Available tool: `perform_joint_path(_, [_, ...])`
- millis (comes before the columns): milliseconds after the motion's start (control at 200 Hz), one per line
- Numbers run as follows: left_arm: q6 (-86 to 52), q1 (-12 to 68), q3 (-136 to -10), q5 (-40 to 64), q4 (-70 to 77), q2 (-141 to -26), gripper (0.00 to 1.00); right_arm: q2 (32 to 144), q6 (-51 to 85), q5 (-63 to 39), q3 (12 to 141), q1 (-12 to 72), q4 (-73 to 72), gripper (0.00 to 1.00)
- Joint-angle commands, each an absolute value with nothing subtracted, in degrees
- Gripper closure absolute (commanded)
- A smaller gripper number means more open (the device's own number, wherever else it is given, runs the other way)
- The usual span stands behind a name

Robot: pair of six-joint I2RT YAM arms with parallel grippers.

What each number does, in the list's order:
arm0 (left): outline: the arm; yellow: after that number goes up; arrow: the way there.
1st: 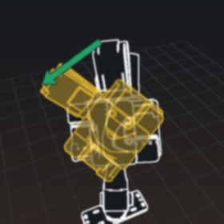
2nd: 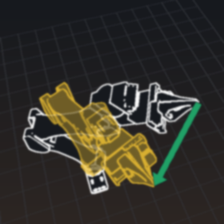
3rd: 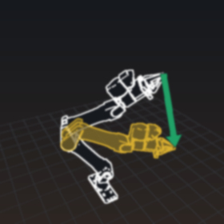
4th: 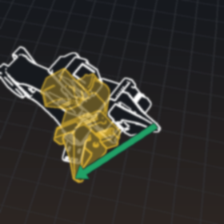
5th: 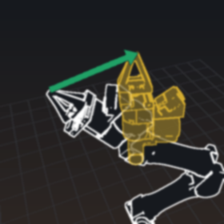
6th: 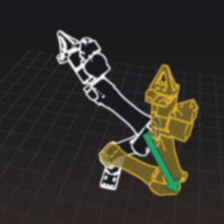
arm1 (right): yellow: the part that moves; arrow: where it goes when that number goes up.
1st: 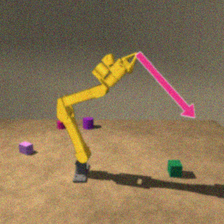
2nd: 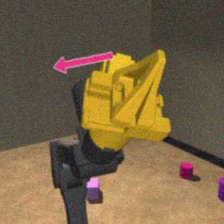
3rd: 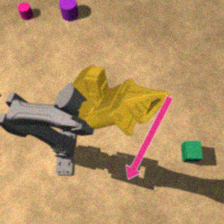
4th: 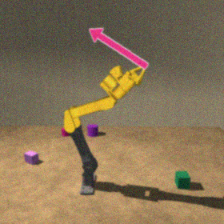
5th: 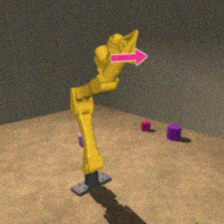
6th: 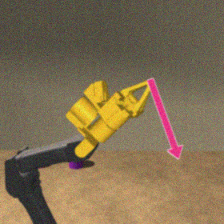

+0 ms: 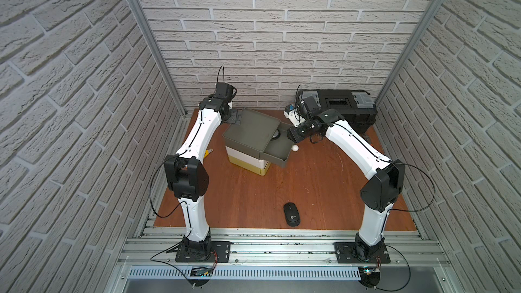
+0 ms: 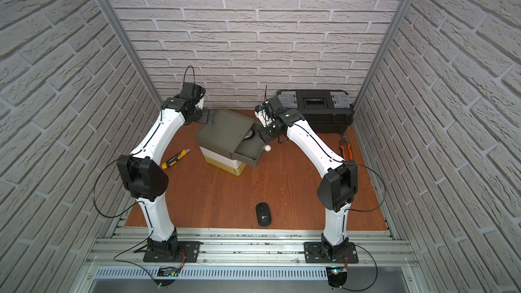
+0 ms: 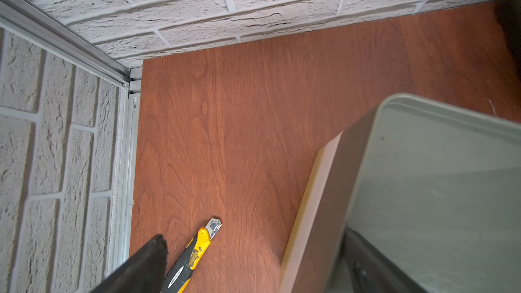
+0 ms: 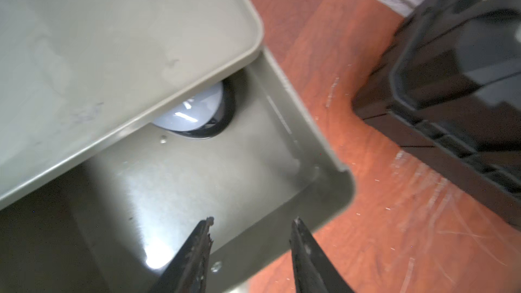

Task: Take the mice out of the drawer
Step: Open the drawer in the storage box.

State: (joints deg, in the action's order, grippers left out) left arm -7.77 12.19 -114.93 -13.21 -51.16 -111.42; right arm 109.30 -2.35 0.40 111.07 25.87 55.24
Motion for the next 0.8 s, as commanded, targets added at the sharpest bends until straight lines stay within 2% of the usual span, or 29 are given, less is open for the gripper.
perform_joint_path(0, [-7.6, 11.29, -113.92, -15.94, -56.95, -113.26, 0.02, 112.58, -2.33, 8.84, 112.54, 25.4, 64.04, 0.52])
perform_joint_path(230, [-8.02, 11.35, -111.34, -15.12, -56.16, -111.85, 0.02, 116.47, 0.76, 8.75, 113.7, 25.14, 63.38, 0.54])
perform_joint_path(265, [-7.97, 11.34, -110.94, -15.2, -55.99, -111.59, 0.02, 117.08, 1.19, 8.85, 114.3, 24.98, 63.78, 0.61])
perform_joint_path(350, [-7.82, 11.31, -110.19, -15.2, -55.68, -111.2, 0.02, 117.95, 2.07, 9.39, 115.67, 24.88, 64.63, 0.96])
perform_joint_path(365, [-7.75, 11.31, -110.08, -15.3, -55.64, -111.18, 0.02, 118.03, 2.15, 9.62, 115.82, 24.91, 64.8, 0.98])
perform_joint_path(795, [-6.08, 11.23, -110.39, -23.62, -57.13, -113.58, 0.02, 117.63, 2.2, 15.12, 116.53, 23.67, 67.85, 0.98])
